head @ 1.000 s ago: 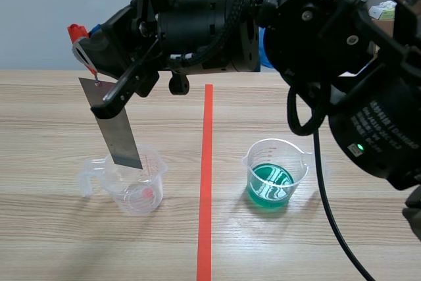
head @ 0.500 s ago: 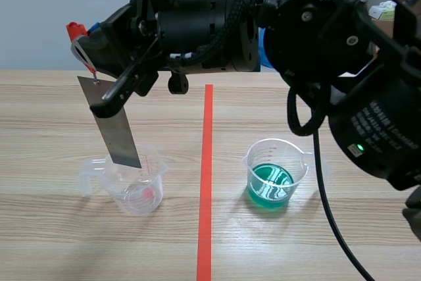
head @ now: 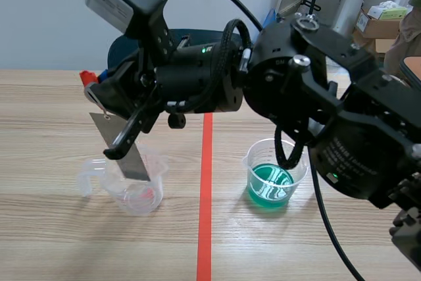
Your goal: Do the redox reaction experiment
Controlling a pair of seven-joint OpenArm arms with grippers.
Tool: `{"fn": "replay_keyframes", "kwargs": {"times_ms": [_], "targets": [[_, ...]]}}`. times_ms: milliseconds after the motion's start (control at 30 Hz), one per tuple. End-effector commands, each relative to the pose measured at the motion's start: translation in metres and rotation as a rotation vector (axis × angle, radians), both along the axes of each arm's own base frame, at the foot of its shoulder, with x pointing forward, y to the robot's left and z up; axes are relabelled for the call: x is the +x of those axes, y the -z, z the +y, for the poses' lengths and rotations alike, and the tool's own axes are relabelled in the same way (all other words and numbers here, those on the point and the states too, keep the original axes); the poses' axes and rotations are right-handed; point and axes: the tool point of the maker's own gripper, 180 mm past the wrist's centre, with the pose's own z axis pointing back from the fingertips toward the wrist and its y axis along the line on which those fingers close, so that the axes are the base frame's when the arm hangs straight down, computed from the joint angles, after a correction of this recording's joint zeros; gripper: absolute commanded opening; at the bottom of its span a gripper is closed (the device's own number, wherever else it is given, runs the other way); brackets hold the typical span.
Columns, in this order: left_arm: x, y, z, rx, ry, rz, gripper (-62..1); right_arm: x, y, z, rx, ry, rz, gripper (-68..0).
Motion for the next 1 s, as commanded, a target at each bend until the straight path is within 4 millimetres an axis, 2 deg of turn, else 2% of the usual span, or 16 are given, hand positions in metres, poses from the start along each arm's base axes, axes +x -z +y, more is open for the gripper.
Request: {"fn": "replay_keyframes", "kwargs": {"times_ms": [0, 200, 400, 967], "targets": [[0.002, -0.005, 0.000, -0.011, -0.007, -0.025, 0.6, 0.006, -0.008, 0.000, 0.028, 0.011, -0.025, -66.9], [0.002, -0.005, 0.000, -0.011, -0.007, -0.025, 0.6, 0.014, 0.012, -0.003, -0.001, 0.029, -0.064, -66.9], [0.002, -0.005, 0.000, -0.011, -0.007, -0.025, 0.6, 0.020, 0.022, -0.007, -0.025, 0.034, -0.134, -66.9], [0.002, -0.005, 0.000, -0.011, -0.007, -0.025, 0.6, 0.020, 0.023, -0.006, -0.026, 0.024, -0.181, -66.9]]}}
